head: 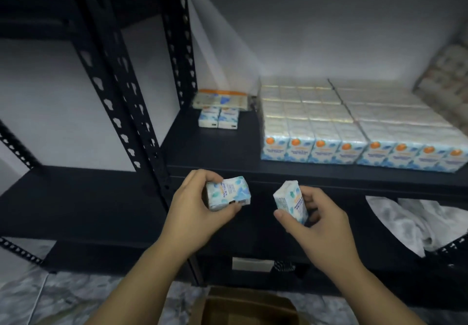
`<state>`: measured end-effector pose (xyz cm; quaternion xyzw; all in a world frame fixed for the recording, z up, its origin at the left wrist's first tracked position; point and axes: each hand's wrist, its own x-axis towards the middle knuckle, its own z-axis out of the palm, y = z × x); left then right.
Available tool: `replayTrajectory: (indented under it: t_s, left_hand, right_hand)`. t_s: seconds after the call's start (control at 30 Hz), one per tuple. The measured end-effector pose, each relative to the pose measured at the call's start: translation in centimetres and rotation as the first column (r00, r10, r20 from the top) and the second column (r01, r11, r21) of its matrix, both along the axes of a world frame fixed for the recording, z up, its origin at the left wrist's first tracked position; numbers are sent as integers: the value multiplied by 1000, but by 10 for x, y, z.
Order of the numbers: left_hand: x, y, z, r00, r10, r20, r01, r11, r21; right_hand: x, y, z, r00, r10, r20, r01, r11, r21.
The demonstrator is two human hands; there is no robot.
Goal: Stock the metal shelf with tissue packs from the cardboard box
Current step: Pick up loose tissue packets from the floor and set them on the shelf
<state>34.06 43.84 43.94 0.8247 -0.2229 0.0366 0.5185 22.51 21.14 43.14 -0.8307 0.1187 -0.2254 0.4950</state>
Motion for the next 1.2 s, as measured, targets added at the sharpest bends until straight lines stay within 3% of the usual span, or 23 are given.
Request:
replayTrajectory:
  t_s: [0.23,0.37,0.57,0.7,0.8,0.93,1.1,1.2]
  left_hand:
    - [36,-2,27,994,23,108,-28,999,42]
    - [58,0,35,978,65,196,-100,980,172]
    - [75,5,13,971,87,221,-162,922,352]
    - [76,12,1,973,54,223,-134,921,365]
    - [77,17,-3,978,32,208,-103,934,341]
    - [78,22,3,972,26,233,-89,959,268]
    - [76,20,22,957,30,288,-84,981,175]
    - [77,17,26,984,56,170,-65,997,45]
  right_hand:
    - [42,6,30,995,53,85,-39,986,-164]
    - [81,12,42,996,33,79,-9,959,-284]
    - [119,22,17,999,3,39,19,831,-556]
    - [120,22,-4,998,7,55,24,840,-542]
    - [117,22,-7,997,6,82,40,835,-549]
    - [119,28,4,994,9,108,64,758,-649]
    - [134,39,29,977,190,94,-79,740,-668]
    - [145,43,35,978,208,30,-151,792,-591]
